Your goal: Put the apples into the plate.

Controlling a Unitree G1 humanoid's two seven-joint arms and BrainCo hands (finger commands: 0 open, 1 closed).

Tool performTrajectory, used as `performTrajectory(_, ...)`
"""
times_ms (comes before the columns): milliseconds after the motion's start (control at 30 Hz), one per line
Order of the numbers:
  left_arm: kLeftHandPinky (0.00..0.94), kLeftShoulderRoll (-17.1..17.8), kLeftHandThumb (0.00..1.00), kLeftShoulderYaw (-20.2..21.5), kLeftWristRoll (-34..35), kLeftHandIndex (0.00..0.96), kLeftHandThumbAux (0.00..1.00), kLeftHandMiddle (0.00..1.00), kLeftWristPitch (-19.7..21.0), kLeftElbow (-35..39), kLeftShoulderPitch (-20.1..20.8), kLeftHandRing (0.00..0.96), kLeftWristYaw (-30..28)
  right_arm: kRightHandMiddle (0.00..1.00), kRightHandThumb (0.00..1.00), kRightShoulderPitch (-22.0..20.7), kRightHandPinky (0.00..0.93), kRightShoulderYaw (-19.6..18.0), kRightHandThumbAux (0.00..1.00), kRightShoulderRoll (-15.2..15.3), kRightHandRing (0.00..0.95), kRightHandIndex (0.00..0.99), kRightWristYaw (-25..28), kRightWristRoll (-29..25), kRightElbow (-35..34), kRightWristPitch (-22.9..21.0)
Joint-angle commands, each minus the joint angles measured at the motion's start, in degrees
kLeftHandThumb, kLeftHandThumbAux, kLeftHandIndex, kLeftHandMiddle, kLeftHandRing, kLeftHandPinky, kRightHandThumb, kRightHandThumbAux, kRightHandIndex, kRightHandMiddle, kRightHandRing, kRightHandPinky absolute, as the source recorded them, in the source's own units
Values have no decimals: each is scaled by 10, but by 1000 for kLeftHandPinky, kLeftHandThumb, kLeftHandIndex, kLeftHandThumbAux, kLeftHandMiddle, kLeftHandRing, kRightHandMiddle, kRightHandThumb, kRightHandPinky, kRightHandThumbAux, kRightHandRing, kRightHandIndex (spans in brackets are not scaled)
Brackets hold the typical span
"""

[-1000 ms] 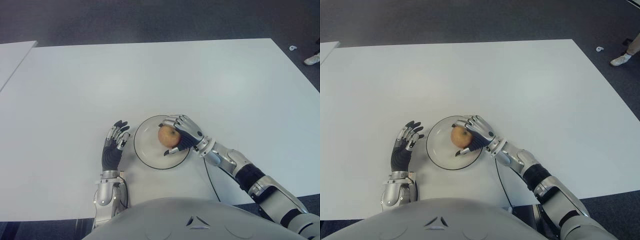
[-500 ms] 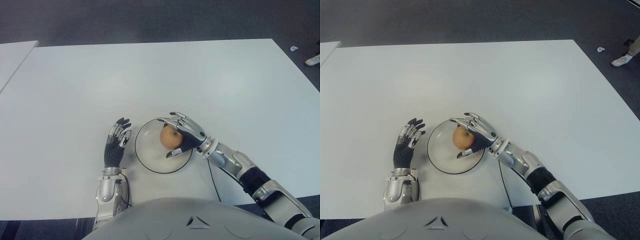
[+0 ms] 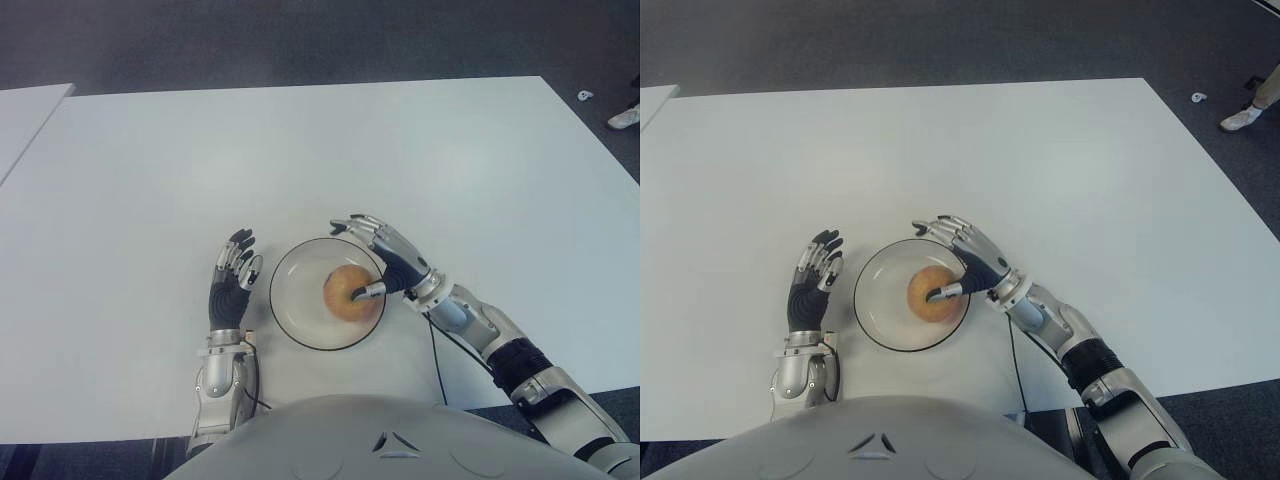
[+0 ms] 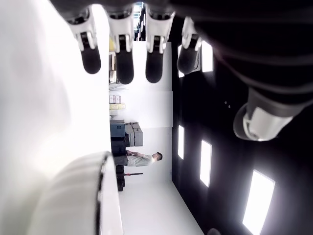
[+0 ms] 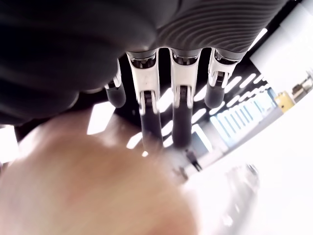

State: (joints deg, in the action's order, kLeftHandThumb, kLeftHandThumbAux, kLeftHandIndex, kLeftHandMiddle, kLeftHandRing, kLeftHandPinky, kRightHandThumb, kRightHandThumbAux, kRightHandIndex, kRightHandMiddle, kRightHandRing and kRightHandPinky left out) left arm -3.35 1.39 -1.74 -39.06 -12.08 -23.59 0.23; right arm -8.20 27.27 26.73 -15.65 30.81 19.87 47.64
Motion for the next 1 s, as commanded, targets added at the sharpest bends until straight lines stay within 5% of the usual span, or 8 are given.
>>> performTrajectory(33, 201, 0, 181, -2, -7, 146, 478, 158, 5, -35, -2, 163, 7, 0, 112, 3, 0, -16, 168, 1, 0, 0, 78, -93, -4, 12)
performTrajectory(267, 205, 0, 188, -4, 3, 148, 487, 158, 10, -36, -1, 164, 1, 0, 107, 8, 0, -42, 174, -8, 0, 0, 133, -145, -7, 26)
performTrajectory(1000, 190, 0, 196, -4, 8, 132, 485, 149, 30, -41, 3, 155, 1, 0, 108, 0, 0, -111, 190, -32, 0, 0, 215, -182, -15, 43)
